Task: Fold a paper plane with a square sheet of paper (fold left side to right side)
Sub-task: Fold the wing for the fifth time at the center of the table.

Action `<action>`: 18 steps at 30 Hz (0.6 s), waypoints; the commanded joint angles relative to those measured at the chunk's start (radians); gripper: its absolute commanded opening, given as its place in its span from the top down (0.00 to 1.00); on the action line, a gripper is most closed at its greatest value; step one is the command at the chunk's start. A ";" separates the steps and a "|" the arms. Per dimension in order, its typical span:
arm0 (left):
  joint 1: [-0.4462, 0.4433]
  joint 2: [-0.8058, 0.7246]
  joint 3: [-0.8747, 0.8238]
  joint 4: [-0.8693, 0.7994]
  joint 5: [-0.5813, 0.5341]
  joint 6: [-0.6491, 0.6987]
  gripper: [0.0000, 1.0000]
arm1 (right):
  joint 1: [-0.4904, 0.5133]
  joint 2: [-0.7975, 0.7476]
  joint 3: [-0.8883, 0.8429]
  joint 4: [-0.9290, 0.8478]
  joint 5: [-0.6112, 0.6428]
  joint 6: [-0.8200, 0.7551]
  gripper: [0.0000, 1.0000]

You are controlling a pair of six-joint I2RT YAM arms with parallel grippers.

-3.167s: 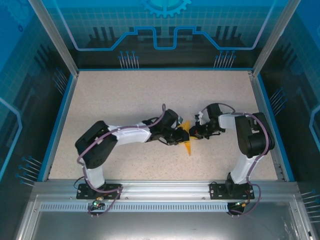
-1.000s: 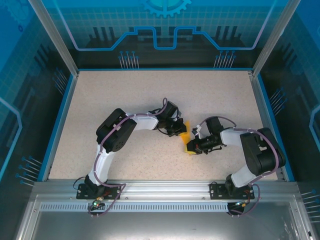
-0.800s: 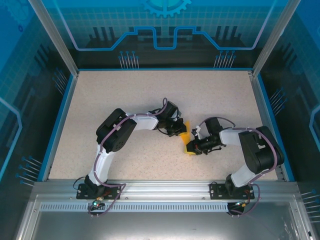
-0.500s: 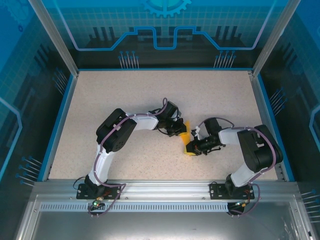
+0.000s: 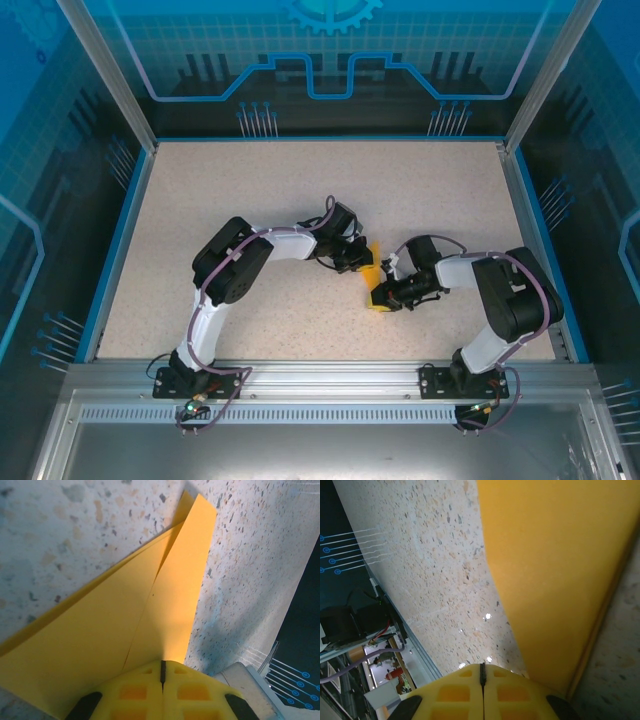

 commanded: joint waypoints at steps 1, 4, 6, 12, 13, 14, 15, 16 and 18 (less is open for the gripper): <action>-0.004 0.048 -0.015 -0.128 -0.061 0.016 0.97 | 0.024 0.021 0.016 -0.030 0.032 -0.018 0.94; -0.003 0.048 -0.016 -0.127 -0.062 0.016 0.97 | 0.025 0.018 0.018 -0.047 0.052 -0.025 0.94; -0.003 0.048 -0.015 -0.129 -0.060 0.016 0.97 | 0.025 0.017 0.021 -0.057 0.065 -0.030 0.94; -0.004 0.046 -0.016 -0.128 -0.063 0.015 0.97 | 0.025 0.021 0.027 -0.096 0.103 -0.048 0.94; -0.003 0.046 -0.017 -0.127 -0.064 0.015 0.97 | 0.025 0.023 0.027 -0.100 0.110 -0.049 0.95; -0.003 0.048 -0.017 -0.127 -0.063 0.015 0.97 | 0.025 0.024 0.027 -0.102 0.115 -0.050 0.95; -0.002 0.048 -0.018 -0.128 -0.065 0.014 0.97 | 0.026 0.028 0.026 -0.102 0.120 -0.049 0.94; -0.002 0.048 -0.018 -0.127 -0.066 0.013 0.97 | 0.026 0.033 0.025 -0.102 0.122 -0.049 0.94; 0.000 0.051 -0.019 -0.125 -0.067 0.010 0.97 | 0.026 0.048 0.022 -0.096 0.123 -0.049 0.94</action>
